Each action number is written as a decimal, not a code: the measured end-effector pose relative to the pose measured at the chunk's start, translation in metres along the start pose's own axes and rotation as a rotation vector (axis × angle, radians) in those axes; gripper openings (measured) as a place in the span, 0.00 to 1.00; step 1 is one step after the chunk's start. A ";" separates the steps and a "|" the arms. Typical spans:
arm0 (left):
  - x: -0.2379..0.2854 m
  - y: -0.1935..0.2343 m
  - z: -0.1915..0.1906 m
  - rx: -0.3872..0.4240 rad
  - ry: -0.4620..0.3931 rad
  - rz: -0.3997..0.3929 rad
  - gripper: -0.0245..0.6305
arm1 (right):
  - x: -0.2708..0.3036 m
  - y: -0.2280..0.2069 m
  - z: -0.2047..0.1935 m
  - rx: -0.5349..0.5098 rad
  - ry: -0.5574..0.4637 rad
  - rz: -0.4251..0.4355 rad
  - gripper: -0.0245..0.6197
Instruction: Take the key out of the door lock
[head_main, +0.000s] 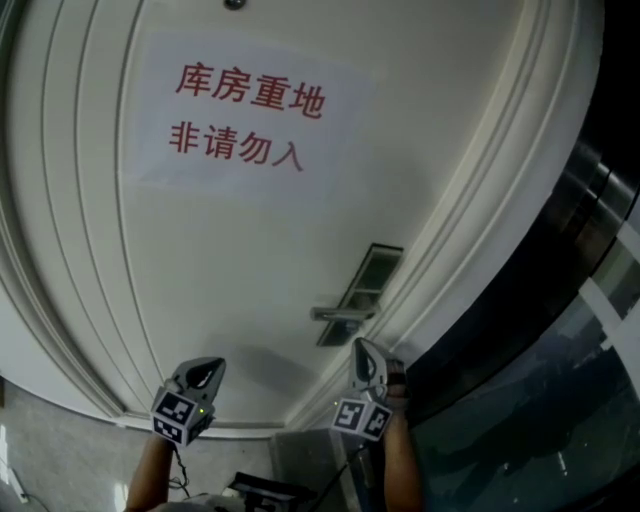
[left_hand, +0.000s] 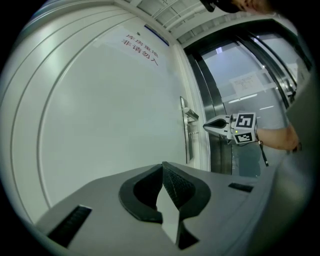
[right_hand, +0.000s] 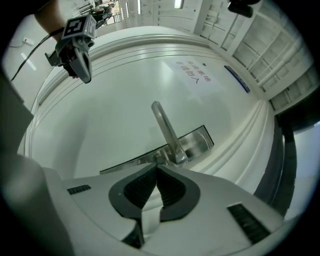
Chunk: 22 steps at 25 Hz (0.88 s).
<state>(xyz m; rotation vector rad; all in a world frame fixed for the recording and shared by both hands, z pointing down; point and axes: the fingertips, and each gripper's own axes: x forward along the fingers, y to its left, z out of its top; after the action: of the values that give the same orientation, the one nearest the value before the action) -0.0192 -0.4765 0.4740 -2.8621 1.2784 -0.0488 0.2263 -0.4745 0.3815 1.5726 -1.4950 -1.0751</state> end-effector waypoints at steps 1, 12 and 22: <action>-0.001 0.002 0.000 -0.002 0.000 0.003 0.05 | 0.002 0.001 0.000 -0.019 0.001 0.001 0.06; 0.001 0.010 -0.005 -0.016 0.000 0.008 0.05 | 0.018 0.017 -0.012 -0.168 0.031 0.052 0.19; 0.003 0.013 -0.006 -0.024 0.002 0.011 0.05 | 0.036 0.020 -0.019 -0.218 0.047 0.073 0.24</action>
<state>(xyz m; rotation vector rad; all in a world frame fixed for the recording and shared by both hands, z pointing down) -0.0267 -0.4876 0.4795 -2.8751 1.3046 -0.0358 0.2350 -0.5134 0.4033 1.3728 -1.3444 -1.1115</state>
